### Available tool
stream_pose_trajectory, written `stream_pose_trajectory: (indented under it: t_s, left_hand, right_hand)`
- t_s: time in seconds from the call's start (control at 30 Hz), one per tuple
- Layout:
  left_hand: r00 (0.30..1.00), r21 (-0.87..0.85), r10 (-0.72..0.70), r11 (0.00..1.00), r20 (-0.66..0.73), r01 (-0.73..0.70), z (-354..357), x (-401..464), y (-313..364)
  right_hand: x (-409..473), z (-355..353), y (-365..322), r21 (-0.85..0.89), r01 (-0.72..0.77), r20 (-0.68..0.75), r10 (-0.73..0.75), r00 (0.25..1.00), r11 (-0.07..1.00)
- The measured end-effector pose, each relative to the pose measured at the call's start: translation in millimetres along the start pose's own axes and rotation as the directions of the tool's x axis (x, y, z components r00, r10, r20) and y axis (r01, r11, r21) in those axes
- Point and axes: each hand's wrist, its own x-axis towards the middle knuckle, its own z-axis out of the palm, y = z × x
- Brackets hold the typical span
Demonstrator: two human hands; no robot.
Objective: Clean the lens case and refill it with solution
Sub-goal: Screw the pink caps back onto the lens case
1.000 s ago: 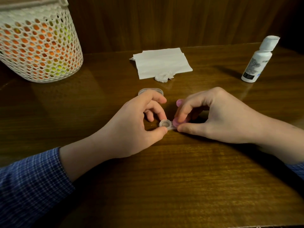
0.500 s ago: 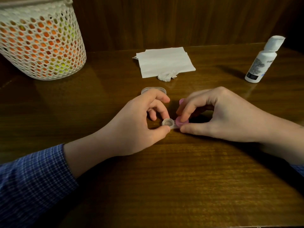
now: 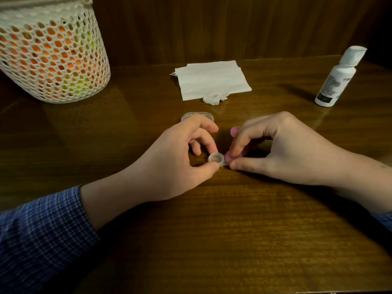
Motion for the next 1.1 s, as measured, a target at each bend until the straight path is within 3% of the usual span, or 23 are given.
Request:
stream_pose_trajectory:
  t_s: [0.7,0.9,1.1]
  left_hand:
    - [1.000,-0.007,0.006,1.000,-0.007,-0.006,-0.8,-0.8,-0.1]
    - [1.000,-0.008,-0.010,1.000,-0.008,0.010,-1.6,-0.1,0.3]
    - [1.000,-0.021,-0.009,1.000,-0.002,0.009,-1.8,-0.1,0.1]
  right_hand:
    - [-0.2,-4.0,3.4,-0.003,0.042,0.052,-0.042,0.998,0.999]
    - [1.7,1.0,2.3,-0.010,0.035,-0.001,-0.035,0.999,0.999]
    - [0.1,-4.4,3.5,-0.006,0.057,0.061,-0.057,0.997,0.998]
